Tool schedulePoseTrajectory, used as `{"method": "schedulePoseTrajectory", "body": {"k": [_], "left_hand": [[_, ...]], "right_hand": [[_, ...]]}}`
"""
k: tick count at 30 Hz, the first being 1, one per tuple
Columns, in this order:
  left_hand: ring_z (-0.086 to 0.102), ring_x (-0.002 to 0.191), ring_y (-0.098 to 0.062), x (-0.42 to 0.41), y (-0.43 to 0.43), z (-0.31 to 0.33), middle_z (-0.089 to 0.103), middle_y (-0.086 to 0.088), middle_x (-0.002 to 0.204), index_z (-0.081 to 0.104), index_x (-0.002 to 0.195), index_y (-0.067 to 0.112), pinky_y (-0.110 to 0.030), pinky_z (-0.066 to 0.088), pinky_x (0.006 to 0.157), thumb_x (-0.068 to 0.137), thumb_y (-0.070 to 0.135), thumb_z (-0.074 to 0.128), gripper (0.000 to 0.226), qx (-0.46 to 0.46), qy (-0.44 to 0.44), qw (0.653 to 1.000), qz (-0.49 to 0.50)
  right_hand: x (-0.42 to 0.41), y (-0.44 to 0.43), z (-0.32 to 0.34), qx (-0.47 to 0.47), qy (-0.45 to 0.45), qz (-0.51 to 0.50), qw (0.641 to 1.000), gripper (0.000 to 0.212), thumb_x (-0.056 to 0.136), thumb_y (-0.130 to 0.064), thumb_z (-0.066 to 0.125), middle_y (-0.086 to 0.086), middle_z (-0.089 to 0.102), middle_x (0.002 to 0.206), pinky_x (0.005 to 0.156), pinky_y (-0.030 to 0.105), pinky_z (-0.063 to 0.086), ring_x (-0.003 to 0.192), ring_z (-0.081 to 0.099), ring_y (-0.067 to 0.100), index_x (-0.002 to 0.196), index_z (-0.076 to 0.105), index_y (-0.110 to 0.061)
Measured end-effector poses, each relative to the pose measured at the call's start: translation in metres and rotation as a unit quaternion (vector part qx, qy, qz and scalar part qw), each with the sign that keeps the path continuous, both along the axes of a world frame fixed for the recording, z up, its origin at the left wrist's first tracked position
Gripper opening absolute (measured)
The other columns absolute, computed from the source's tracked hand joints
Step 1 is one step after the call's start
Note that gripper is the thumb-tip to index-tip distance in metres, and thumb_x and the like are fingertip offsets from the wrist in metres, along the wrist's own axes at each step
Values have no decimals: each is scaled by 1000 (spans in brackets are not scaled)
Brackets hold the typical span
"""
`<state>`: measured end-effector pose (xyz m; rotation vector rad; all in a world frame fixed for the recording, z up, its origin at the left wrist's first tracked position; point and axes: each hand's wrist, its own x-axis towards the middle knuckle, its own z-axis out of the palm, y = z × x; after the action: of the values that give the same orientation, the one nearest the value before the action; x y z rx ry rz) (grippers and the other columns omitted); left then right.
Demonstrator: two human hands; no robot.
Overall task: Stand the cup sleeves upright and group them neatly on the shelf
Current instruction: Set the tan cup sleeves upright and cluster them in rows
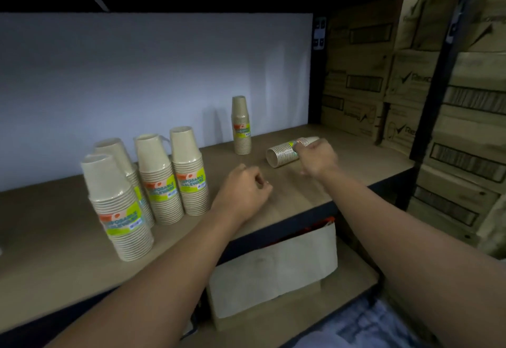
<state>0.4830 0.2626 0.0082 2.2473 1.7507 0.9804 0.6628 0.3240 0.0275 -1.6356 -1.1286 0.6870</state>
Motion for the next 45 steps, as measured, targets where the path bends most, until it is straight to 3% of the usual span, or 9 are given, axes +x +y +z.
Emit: {"method": "schedulePoseTrajectory", "body": {"k": [5,9,12,16,20,25,33,39,45], "left_hand": [[57,95,-27,-5,22,-12,56,-6,94,61,79,18,-32,46,84,84,32,62,14,-15,31,999,1],[56,96,-29,-8,27,-20,57,-7,94,64,81,18,-35,46,88,83,34,61,16,-2,33,999,-11],[56,95,-30,-9,31,-22,56,-6,91,63,80,18,-35,47,86,82,36,60,18,10,33,999,-10],[57,94,-30,-8,31,-23,56,-7,90,64,81,18,-35,47,86,82,36,60,18,15,30,999,-9],[57,94,-30,-7,25,-22,56,-7,89,63,80,17,-37,48,84,82,36,59,20,12,25,1000,-7],[57,93,-27,-7,3,-17,56,-6,93,65,84,13,-38,49,83,85,34,60,21,7,13,1000,-11],[60,84,-28,-25,-47,-10,57,-7,85,67,81,10,-34,45,76,84,27,65,16,45,-1,999,-2],[56,77,-21,-60,-98,0,57,-1,77,60,75,12,-34,44,70,83,30,62,19,72,4,997,-9],[58,77,-13,-112,-155,10,63,5,79,64,77,18,-33,49,73,81,34,58,17,103,4,995,12]], "right_hand": [[-21,29,3,-45,-12,-30,998,75,82,-56,68,9,49,110,65,43,62,93,68,36,130,35,-8],[-30,49,3,-96,-89,-18,991,93,74,-74,59,16,63,115,85,45,58,99,68,35,130,25,-9],[-29,58,5,-121,-96,-14,988,89,72,-71,61,13,64,111,83,44,58,94,69,32,127,28,-10],[-29,54,9,-121,-28,-9,992,61,79,-48,64,10,57,88,59,36,61,60,65,24,117,33,-12],[-28,40,12,-99,44,-7,994,56,81,-36,70,11,51,102,58,43,63,73,66,30,111,27,-17],[-28,19,6,-36,63,4,997,55,83,-37,70,12,52,116,61,49,62,99,62,31,112,26,-19],[-36,-42,-2,73,7,24,997,60,83,-27,73,13,53,122,79,38,52,99,59,27,122,30,-15],[-69,-110,-4,146,41,93,984,67,72,-34,72,4,58,117,85,44,56,98,64,19,118,24,-37],[-117,-164,-9,202,23,140,969,76,76,-27,77,-1,52,128,91,33,50,107,59,11,138,33,-23]]}}
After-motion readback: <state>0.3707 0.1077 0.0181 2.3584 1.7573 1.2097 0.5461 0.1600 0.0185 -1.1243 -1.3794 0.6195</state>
